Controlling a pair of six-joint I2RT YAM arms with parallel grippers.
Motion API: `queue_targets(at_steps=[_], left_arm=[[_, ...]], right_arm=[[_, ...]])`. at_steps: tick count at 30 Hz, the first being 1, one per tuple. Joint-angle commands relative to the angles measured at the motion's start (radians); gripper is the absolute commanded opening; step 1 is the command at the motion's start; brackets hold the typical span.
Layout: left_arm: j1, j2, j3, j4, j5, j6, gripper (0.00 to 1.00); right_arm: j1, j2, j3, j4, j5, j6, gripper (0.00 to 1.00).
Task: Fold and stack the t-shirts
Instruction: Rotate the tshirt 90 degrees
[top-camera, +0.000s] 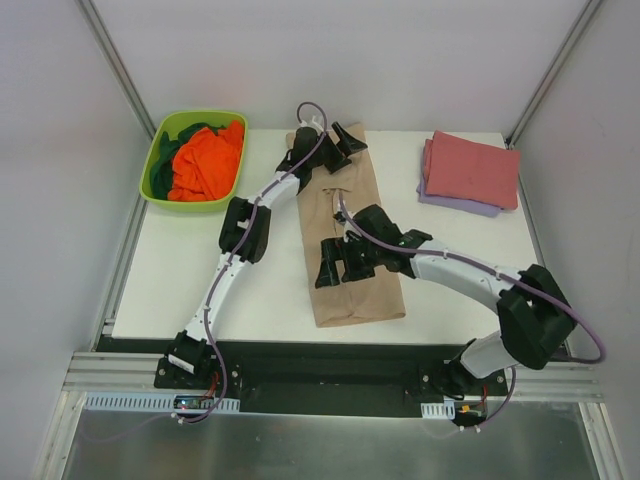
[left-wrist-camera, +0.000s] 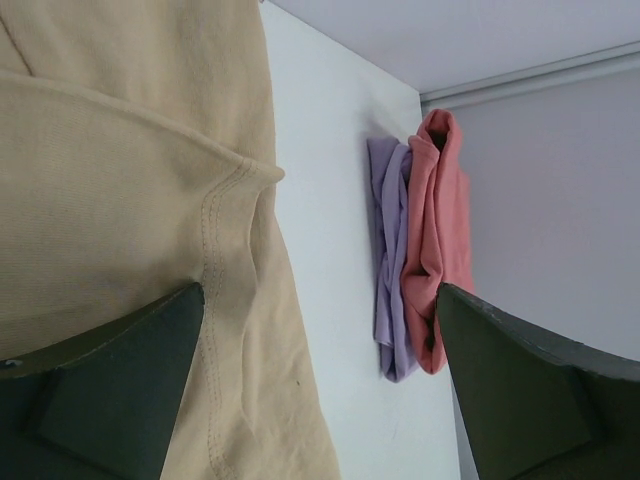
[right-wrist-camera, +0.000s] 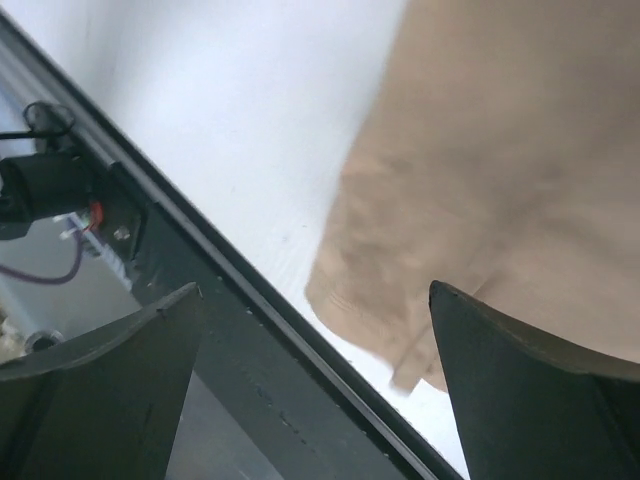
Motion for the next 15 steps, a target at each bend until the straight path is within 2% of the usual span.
queue_targets(at_steps=[1,4,9,11,15], left_arm=[[-0.011,-0.039,0.038,0.009,-0.035,0.103,0.99],[-0.019,-0.077,0.03,-0.003,-0.008,0.14,0.99],[-0.022,-0.228,0.003,-0.121,0.063,0.238,0.99],[-0.024,-0.349,-0.108,-0.157,0.107,0.275,0.99],[-0.048,-0.671,-0.498,-0.178,0.178,0.341,0.99]], right_arm=[[-0.027,-0.143,-0.033,-0.149,0.288,0.013,0.96],[-0.035,-0.21,-0.061,-0.22,0.408,0.022,0.96],[-0.109,-0.345,-0.162,-0.279,0.441,0.062,0.96],[-0.153,-0.388,-0.205,-0.289,0.441,0.067,0.96],[-0.262,-0.453,-0.276,-0.302,0.395,0.093,0.96]])
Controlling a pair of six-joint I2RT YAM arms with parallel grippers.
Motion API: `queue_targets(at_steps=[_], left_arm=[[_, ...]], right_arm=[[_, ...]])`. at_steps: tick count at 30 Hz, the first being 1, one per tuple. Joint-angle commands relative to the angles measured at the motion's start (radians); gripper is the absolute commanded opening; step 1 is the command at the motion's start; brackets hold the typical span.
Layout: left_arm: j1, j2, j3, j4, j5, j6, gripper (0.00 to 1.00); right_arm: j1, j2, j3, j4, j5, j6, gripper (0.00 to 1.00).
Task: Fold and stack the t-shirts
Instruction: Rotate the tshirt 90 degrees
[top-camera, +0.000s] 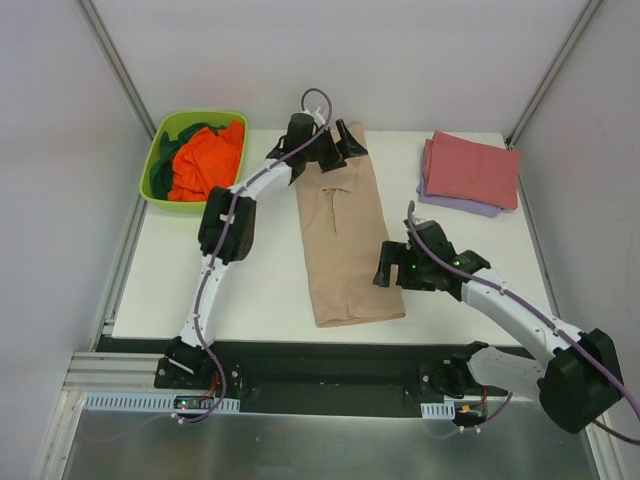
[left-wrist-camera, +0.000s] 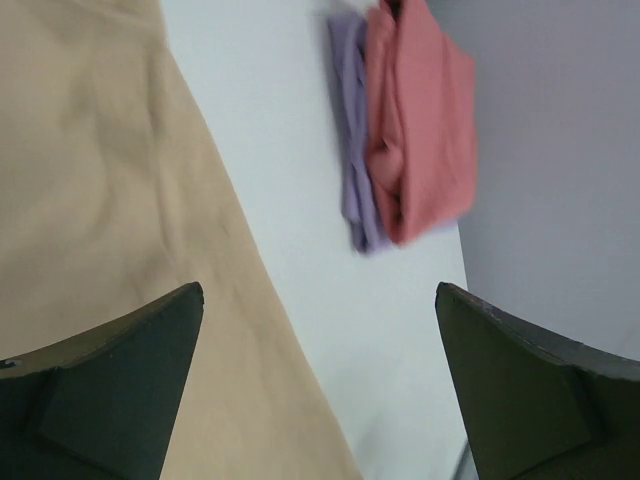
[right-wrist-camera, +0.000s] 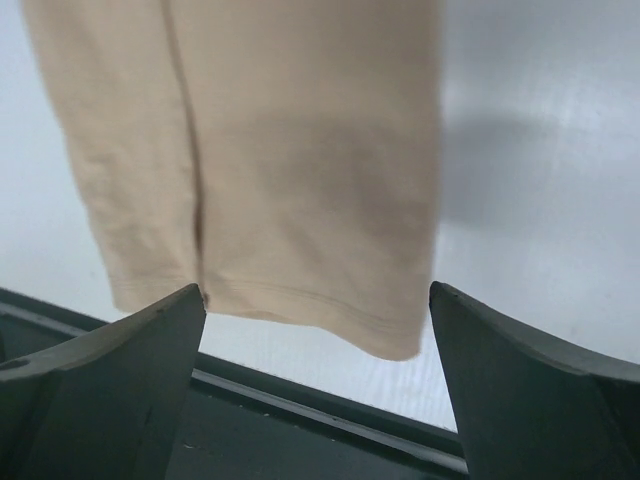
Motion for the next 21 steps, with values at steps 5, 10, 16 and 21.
queue_targets(at_steps=[5,10,16,21], left_arm=[[-0.131,-0.824,-0.744,-0.201,-0.095,0.283,0.99],[-0.327,-1.161,-1.204,-0.33,-0.39,0.246,0.99],[-0.482,-1.34,-1.466,-0.372,-0.403,0.064,0.96],[-0.514,-1.276,-1.502,-0.374,-0.444,-0.01,0.8]], right_arm=[[-0.168,-0.098,-0.103,-0.056,-0.094,0.037,0.96],[-0.204,-0.108,-0.134,-0.065,-0.146,0.011,0.96],[-0.214,-0.102,-0.168,-0.051,-0.201,-0.018,0.96],[-0.219,-0.103,-0.192,-0.045,-0.181,-0.027,0.96]])
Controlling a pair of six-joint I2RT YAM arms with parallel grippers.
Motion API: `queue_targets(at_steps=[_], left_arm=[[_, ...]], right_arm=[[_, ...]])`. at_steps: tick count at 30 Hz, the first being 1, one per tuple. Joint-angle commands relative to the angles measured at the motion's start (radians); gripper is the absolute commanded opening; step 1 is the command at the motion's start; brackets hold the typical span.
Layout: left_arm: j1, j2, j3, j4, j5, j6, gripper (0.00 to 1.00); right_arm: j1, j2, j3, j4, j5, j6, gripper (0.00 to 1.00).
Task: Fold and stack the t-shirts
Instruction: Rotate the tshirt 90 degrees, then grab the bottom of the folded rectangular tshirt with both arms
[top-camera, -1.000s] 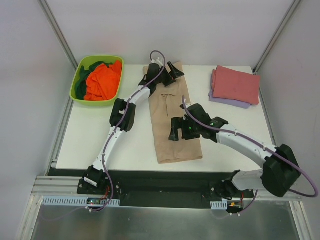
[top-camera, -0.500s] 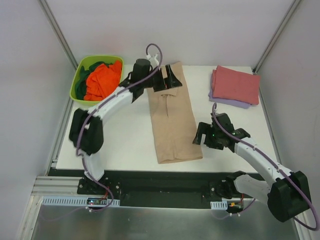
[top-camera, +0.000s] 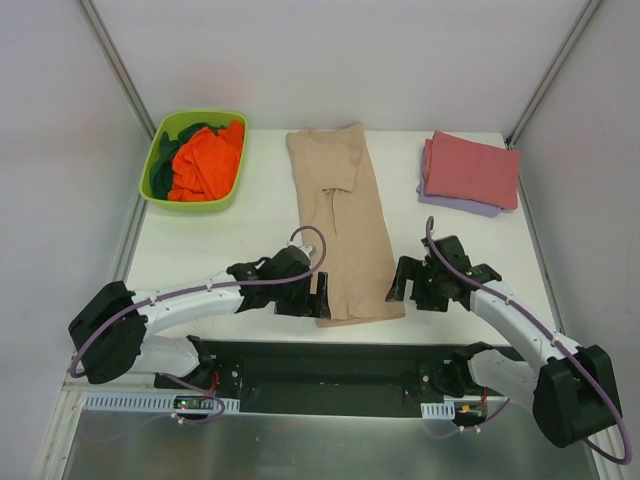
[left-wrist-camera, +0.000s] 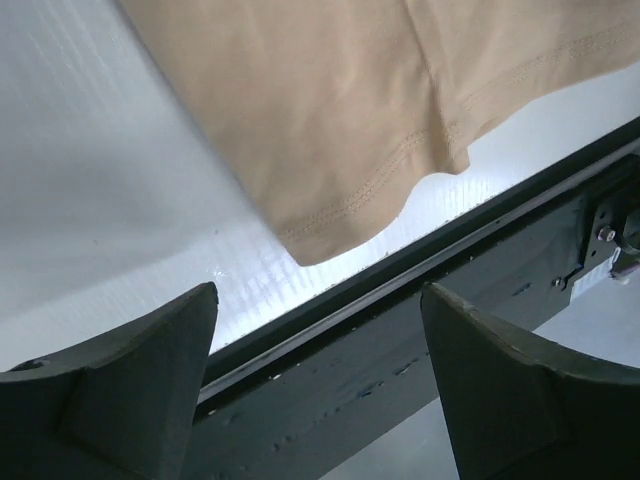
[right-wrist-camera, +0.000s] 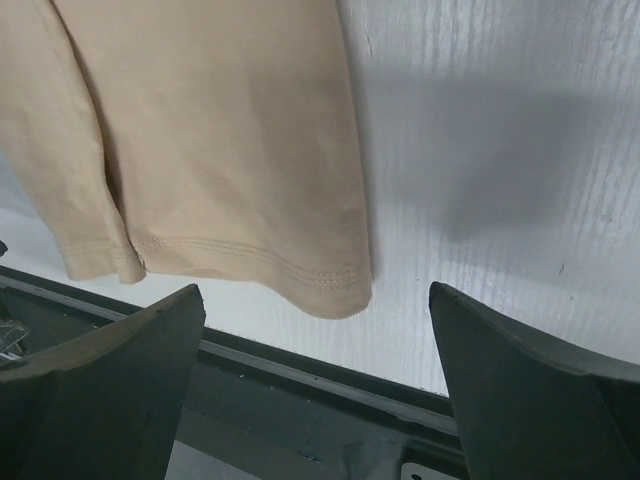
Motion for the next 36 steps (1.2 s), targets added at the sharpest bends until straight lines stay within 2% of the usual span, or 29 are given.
queue_targets(at_steps=[1,3,7,11,17,23,25,26,31,36], left_arm=[[-0.017,0.049,0.014,0.012,-0.076,-0.1,0.76],[-0.018,0.093,0.035,0.012,-0.054,-0.097,0.66],[-0.035,0.173,0.067,0.01,-0.036,-0.1,0.57],[-0.043,0.207,0.083,-0.025,-0.03,-0.098,0.39],[-0.058,0.209,0.054,-0.083,-0.066,-0.152,0.3],[-0.077,0.29,0.103,-0.083,-0.083,-0.167,0.18],[-0.078,0.304,0.107,-0.083,-0.085,-0.17,0.1],[-0.077,0.304,0.109,-0.085,-0.085,-0.172,0.0],[-0.077,0.273,0.083,-0.096,-0.094,-0.183,0.0],[-0.077,0.276,0.083,-0.103,-0.08,-0.18,0.0]], right_arm=[[-0.01,-0.015,-0.016,0.002,-0.009,-0.029,0.96],[-0.013,-0.012,-0.024,0.005,0.002,-0.032,0.96],[-0.02,0.013,-0.022,0.019,0.0,-0.037,0.96],[-0.021,0.045,-0.027,0.048,-0.032,-0.035,0.97],[-0.024,0.073,-0.045,0.08,-0.06,-0.023,0.99],[-0.026,0.09,-0.065,0.097,-0.075,-0.02,0.88],[-0.024,0.087,-0.073,0.097,-0.066,-0.018,0.85],[-0.026,0.084,-0.076,0.094,-0.058,-0.018,0.82],[-0.026,0.068,-0.094,0.065,-0.025,-0.014,0.71],[-0.024,0.082,-0.125,0.095,-0.03,0.017,0.5]])
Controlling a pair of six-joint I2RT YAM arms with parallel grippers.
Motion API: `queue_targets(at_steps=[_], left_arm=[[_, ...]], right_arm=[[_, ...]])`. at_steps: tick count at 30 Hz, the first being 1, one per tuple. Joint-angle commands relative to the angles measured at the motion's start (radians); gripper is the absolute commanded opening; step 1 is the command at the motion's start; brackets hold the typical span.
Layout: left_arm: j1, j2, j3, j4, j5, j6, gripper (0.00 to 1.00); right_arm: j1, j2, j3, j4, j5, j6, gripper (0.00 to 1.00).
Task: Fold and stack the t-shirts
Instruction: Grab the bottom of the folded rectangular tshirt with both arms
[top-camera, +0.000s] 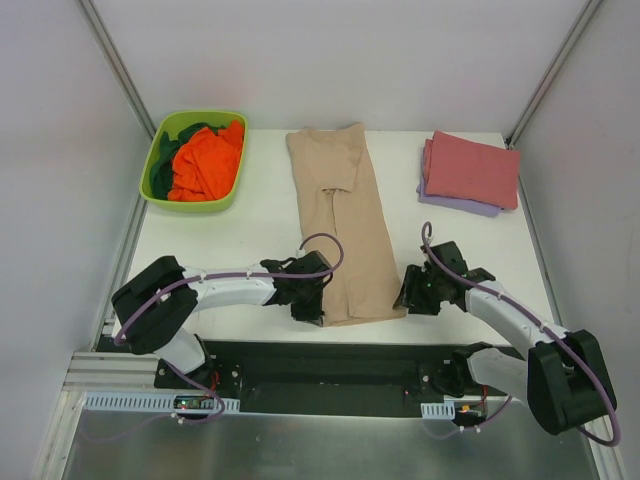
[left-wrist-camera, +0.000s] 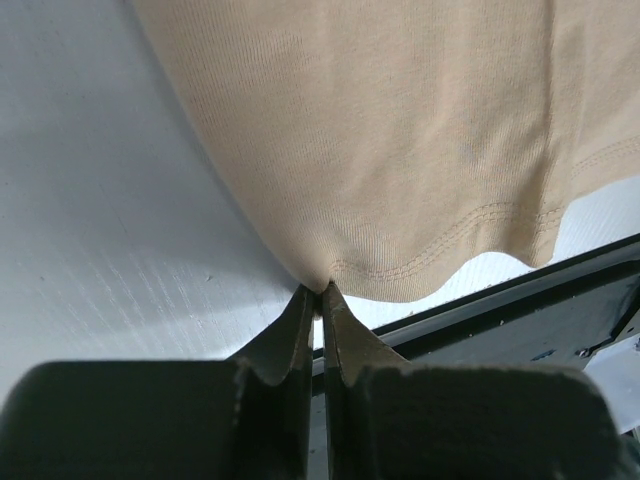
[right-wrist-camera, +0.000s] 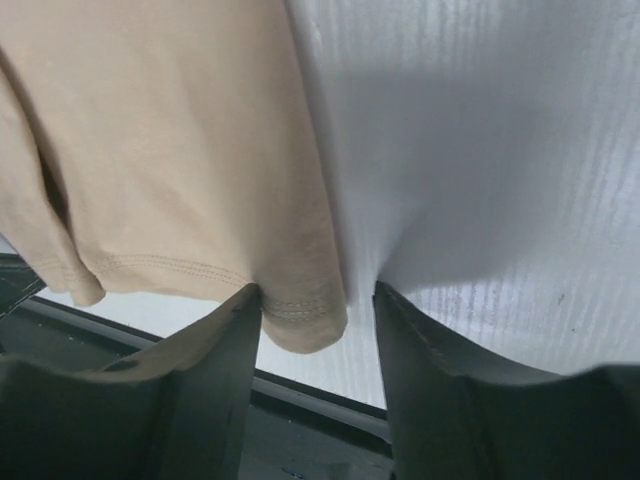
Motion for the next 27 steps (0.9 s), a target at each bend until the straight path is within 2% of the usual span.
queue_targets(at_steps=[1,4,7,8,15,20,24,27], left_arm=[[-0.011,0.002,-0.015,-0.056,-0.028,-0.007,0.0],[-0.011,0.003,-0.012,-0.054,-0.03,-0.008,0.0],[-0.011,-0.015,-0.012,-0.054,-0.028,-0.001,0.0],[-0.016,-0.027,-0.014,-0.056,-0.019,0.004,0.0],[-0.074,-0.174,-0.08,-0.067,0.018,-0.025,0.0],[-0.076,-0.253,-0.078,-0.067,-0.015,-0.031,0.0],[-0.053,-0.257,-0.015,-0.07,-0.07,0.012,0.0],[0.012,-0.247,0.028,-0.07,-0.068,0.056,0.0]], right_arm=[[0.0,0.018,-0.052,0.011,-0.009,0.03,0.45],[0.0,0.034,-0.058,0.029,-0.015,0.041,0.27],[-0.001,0.017,-0.059,0.033,-0.046,0.035,0.04],[0.0,0.002,-0.061,0.026,-0.067,0.035,0.01],[0.002,-0.205,-0.115,-0.079,-0.144,0.053,0.0],[0.003,-0.363,-0.106,-0.122,-0.153,0.081,0.01],[0.003,-0.361,-0.033,-0.077,-0.132,0.067,0.0],[0.002,-0.263,0.054,-0.011,-0.089,0.059,0.01]])
